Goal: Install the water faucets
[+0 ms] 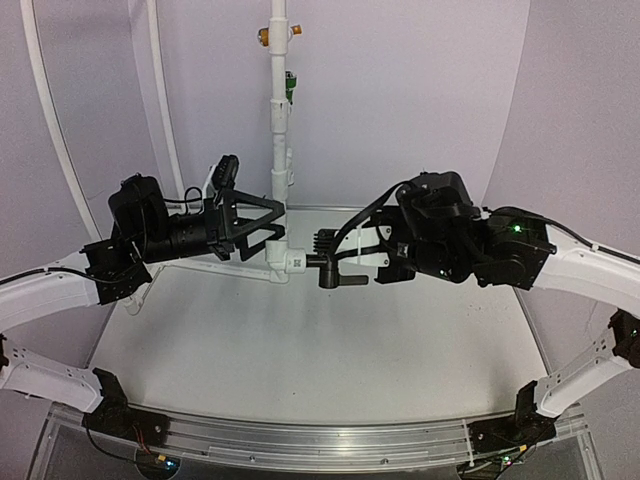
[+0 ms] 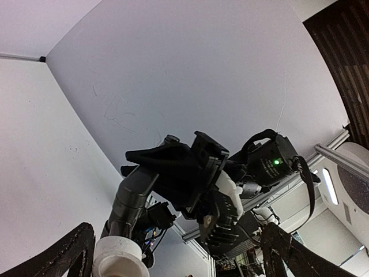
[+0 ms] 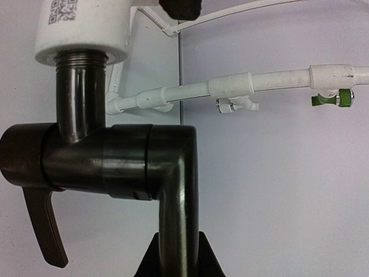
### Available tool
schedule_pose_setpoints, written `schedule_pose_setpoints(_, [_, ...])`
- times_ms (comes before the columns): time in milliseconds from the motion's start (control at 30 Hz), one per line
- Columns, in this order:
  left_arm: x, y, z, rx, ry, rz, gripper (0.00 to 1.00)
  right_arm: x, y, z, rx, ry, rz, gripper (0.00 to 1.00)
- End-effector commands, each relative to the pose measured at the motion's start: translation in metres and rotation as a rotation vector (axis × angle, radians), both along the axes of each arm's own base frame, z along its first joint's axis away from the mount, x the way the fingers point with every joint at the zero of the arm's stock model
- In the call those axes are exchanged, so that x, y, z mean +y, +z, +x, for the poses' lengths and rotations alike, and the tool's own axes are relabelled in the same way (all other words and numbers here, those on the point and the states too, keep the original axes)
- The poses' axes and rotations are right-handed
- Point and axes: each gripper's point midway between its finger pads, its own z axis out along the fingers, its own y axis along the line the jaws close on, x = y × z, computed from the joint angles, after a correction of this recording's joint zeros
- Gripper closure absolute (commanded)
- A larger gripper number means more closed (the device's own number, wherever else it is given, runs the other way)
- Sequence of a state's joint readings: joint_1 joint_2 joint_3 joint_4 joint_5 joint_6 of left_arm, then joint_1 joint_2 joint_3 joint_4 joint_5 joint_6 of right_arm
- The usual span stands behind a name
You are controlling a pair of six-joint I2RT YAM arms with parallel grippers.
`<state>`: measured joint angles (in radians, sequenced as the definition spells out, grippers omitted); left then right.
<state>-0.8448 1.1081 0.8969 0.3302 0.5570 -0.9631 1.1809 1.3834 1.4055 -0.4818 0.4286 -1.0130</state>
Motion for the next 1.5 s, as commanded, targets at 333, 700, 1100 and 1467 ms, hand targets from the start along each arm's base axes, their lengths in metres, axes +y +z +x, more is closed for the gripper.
schedule_pose_setpoints(333, [0.005,0.034,-0.033,-0.132,-0.147,-0.036,0.03,0.001,0.051,0.006,-0.072,-0.043,0.152,1.00])
schedule_pose_setpoints(700, [0.034,0.056,-0.022,-0.224,0.060,0.022,0.00,-0.007,0.046,0.008,-0.160,-0.043,0.111,1.00])
schedule_pose_setpoints(1100, [0.020,0.002,0.021,-0.050,0.189,0.209,0.00,-0.002,0.065,0.001,-0.179,-0.007,0.170,1.00])
schedule_pose_setpoints(1467, [0.000,0.018,-0.018,-0.127,-0.089,0.135,0.12,0.001,0.061,0.001,-0.171,-0.008,0.164,1.00])
